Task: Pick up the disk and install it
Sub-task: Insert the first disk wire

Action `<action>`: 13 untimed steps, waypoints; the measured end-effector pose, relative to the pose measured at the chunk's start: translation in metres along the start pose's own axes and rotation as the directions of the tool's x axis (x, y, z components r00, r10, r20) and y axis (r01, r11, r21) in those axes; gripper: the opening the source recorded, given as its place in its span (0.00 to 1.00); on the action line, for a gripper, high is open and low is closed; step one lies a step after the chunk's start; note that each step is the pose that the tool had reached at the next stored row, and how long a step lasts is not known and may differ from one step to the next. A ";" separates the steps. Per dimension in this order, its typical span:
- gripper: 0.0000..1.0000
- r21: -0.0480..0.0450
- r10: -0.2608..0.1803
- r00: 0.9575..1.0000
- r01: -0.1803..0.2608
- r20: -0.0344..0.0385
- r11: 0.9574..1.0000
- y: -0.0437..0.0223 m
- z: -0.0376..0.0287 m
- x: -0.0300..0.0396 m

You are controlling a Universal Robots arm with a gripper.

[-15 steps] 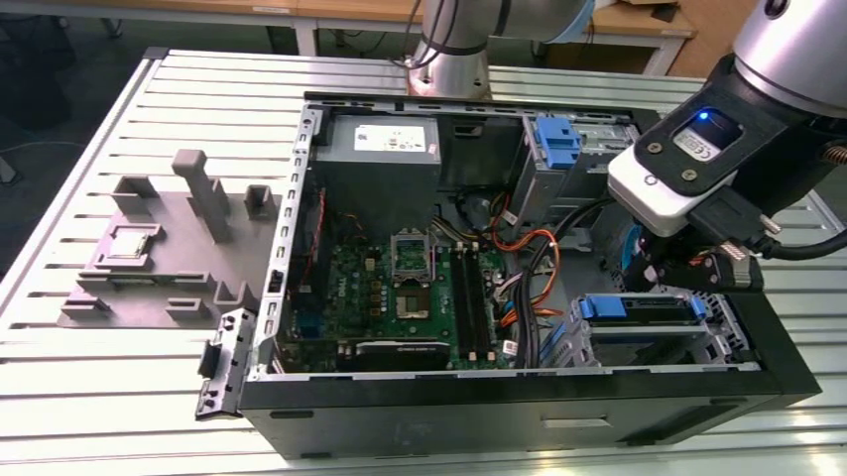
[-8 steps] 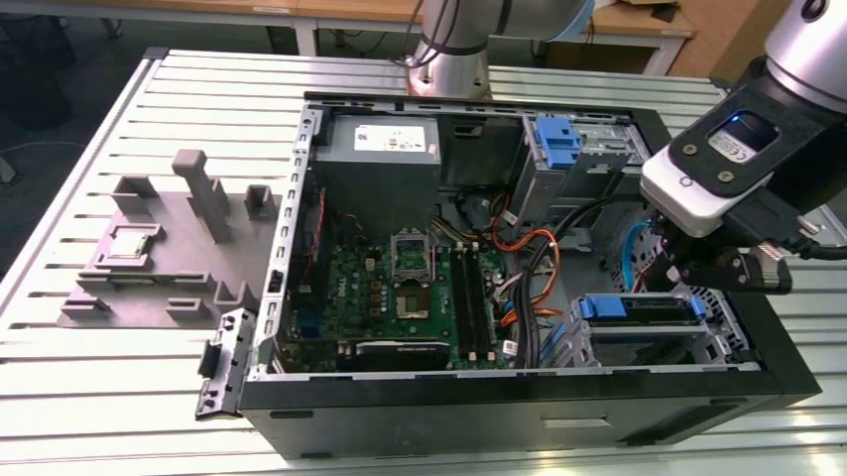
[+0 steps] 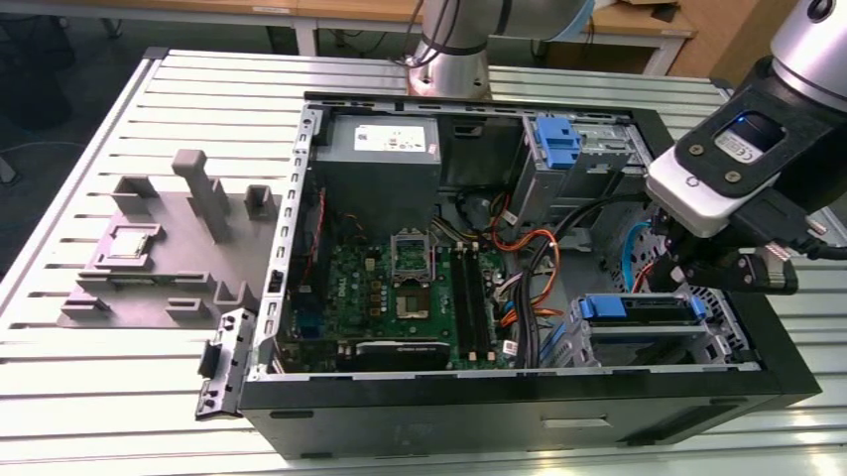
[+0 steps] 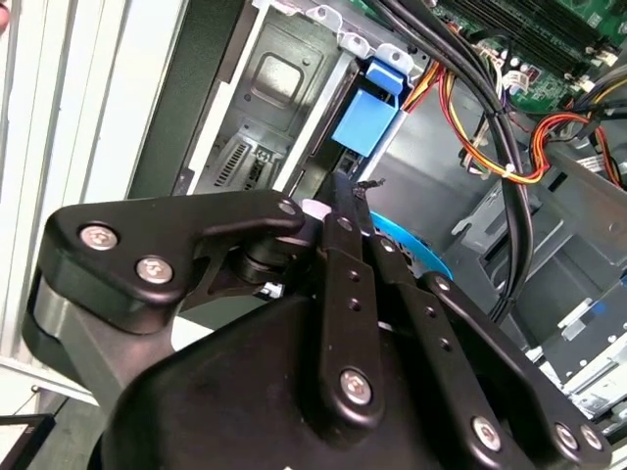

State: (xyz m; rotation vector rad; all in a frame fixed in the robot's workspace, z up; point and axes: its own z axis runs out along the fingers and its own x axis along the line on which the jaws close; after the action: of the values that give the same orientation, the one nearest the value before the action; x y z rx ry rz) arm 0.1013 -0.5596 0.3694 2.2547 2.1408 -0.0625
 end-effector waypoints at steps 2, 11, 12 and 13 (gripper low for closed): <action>0.10 -0.001 -0.028 1.000 0.028 0.000 1.000 0.0001 0.0000 0.0000; 0.10 -0.004 -0.079 0.997 0.079 0.001 0.997 0.0078 0.0001 0.0026; 0.10 -0.004 -0.079 0.997 0.079 0.002 0.997 0.0093 0.0000 0.0032; 0.10 -0.004 -0.079 0.997 0.079 0.002 0.997 0.0108 0.0000 0.0037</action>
State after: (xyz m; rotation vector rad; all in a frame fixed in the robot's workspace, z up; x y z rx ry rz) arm 0.1122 -0.5564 0.3692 2.1664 2.2265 -0.0621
